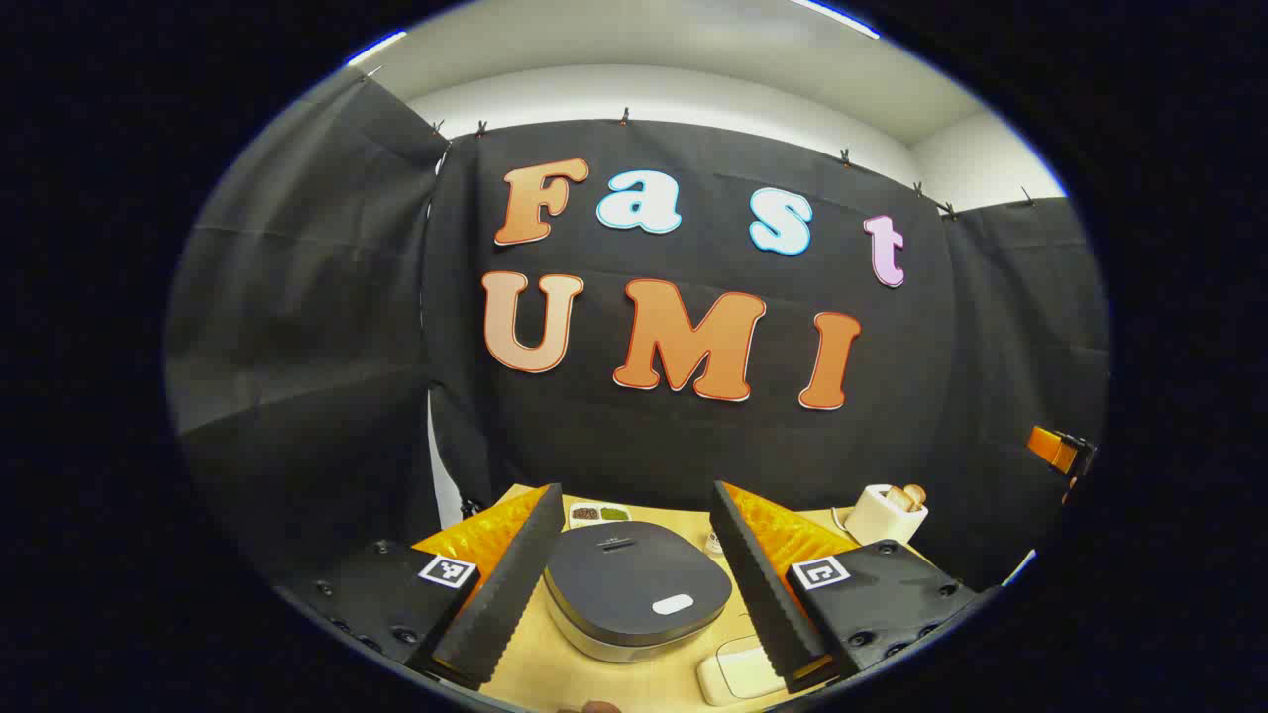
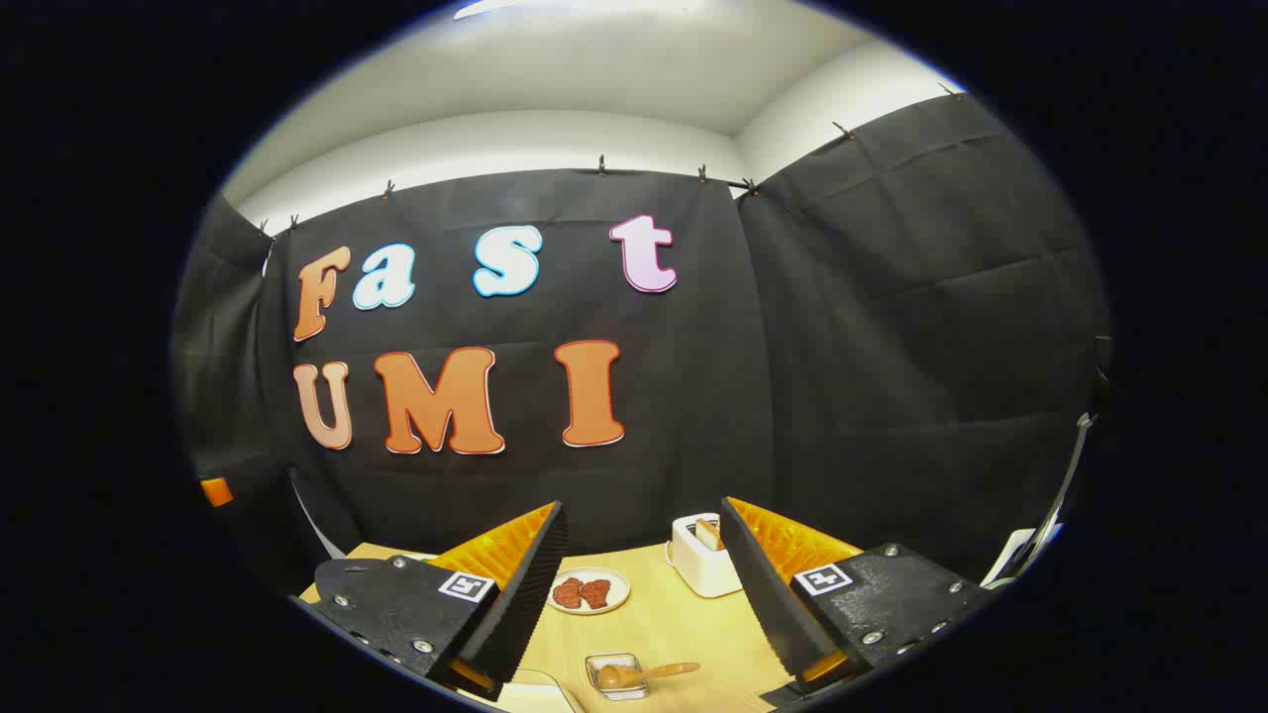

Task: Close the left gripper, press the button to open the rice cooker; take a wooden spoon from the chopstick holder with the right hand, scoop a spoonful of rice and pour it into the rice cooker, then put the wooden spoon back into the chopstick holder.

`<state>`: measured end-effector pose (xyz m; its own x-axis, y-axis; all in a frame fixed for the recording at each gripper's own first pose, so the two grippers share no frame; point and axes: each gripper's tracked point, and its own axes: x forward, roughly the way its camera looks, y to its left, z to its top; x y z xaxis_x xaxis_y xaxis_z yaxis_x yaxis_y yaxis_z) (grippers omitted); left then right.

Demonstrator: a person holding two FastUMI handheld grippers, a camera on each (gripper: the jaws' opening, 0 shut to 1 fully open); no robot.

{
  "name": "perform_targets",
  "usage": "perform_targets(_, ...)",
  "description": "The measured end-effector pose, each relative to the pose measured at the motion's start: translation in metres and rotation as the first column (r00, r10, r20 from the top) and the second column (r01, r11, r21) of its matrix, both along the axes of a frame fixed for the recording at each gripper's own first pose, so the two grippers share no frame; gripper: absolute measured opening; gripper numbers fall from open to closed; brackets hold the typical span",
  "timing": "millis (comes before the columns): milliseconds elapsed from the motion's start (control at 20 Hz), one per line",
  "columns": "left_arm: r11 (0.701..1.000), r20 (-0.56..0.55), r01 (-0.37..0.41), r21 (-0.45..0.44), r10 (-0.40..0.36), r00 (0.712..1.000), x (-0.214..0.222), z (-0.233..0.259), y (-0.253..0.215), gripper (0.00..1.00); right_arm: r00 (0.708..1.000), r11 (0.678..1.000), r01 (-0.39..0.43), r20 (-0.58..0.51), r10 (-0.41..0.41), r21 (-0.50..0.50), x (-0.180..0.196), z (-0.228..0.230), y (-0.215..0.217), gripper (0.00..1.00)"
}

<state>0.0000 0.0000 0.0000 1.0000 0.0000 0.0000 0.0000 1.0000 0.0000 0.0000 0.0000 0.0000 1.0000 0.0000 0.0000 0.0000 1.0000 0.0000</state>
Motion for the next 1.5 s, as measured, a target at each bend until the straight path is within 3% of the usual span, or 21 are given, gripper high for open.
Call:
perform_targets(50, 1.000, 0.007, 0.010, -0.014, -0.010, 1.000, 0.000, 0.004, -0.006, 1.00, 1.000, 1.000, -0.014, 0.003, 0.014, 0.004, 0.003, 0.002, 0.002, 0.95)
perform_targets(200, 0.999, 0.007, -0.039, 0.001, 0.039, 0.999, -0.003, 0.002, 0.000, 1.00, 1.000, 0.999, -0.021, 0.012, 0.021, -0.033, 0.018, 0.002, -0.006, 0.94)
perform_targets(500, 0.993, 0.045, -0.117, -0.025, 0.118, 0.992, -0.018, 0.010, 0.011, 1.00, 0.990, 0.989, -0.128, -0.067, 0.123, -0.077, 0.029, -0.026, 0.020, 0.94)
perform_targets(1150, 0.994, 0.081, -0.101, 0.029, 0.099, 0.992, -0.037, 0.034, 0.034, 0.99, 0.991, 0.990, -0.124, -0.057, 0.120, -0.071, -0.002, -0.014, 0.037, 0.95)
perform_targets(1500, 0.997, 0.055, -0.040, 0.063, 0.037, 0.998, -0.036, 0.029, 0.017, 0.48, 0.992, 0.992, -0.113, -0.064, 0.110, -0.058, -0.009, -0.016, 0.035, 0.95)
